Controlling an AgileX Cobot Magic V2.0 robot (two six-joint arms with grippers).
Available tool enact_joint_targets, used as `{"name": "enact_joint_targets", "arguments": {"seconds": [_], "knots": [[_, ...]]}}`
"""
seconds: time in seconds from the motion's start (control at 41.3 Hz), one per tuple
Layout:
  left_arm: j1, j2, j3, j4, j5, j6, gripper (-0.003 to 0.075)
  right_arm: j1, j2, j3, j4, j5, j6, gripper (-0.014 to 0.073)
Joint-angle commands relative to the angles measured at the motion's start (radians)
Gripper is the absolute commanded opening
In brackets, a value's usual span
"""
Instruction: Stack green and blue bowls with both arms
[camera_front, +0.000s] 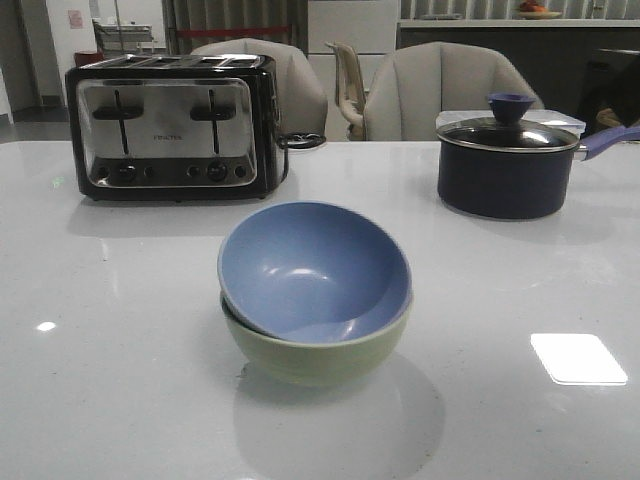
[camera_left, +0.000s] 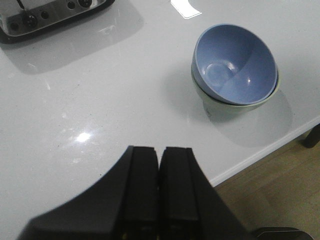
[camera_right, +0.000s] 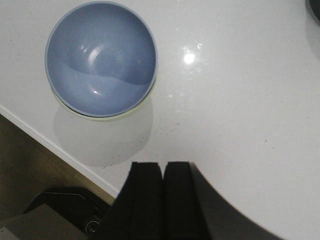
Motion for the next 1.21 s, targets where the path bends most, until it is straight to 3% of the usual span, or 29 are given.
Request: {"name": "enact_joint_targets", "arguments": {"seconds": [0.0,0.145,0.242,0.388,0.679,0.921,1.187], "knots": [[-0.004,0.001,-0.027,0.007,-0.066,-0.010,0.0101,-0.002,-0.014,-0.025,-0.005,-0.055,-0.002,0.0043],[0.022,-0.043,-0.010,0.011,-0.075,-0.010,0.0101,-0.002,-0.014,-0.025,-0.005,-0.055,-0.002,0.0043],[0.132,-0.118,0.032,0.008,-0.098,-0.004,0.0101,-0.002,-0.014,-0.025,-0.005,-0.055,-0.002,0.0043],[0.290,-0.276,0.189,-0.081,-0.286,0.135,0.0104,-0.002,-0.014,-0.025,-0.005,-0.055,-0.002,0.0043],[0.505,-0.525,0.560,-0.164,-0.622,0.139,0.0104,-0.002,-0.014,-0.025,-0.005,-0.055,-0.002,0.0043],[0.548,-0.600,0.730,-0.202,-0.835,0.139,0.0104,-0.002,-0.014,-0.025,-0.005,-0.054,-0.002,0.0043],[0.548,-0.600,0.727,-0.158,-0.884,0.139,0.0104,-0.002,-0.014,-0.025,-0.005,-0.054,-0.002,0.0043]]}}
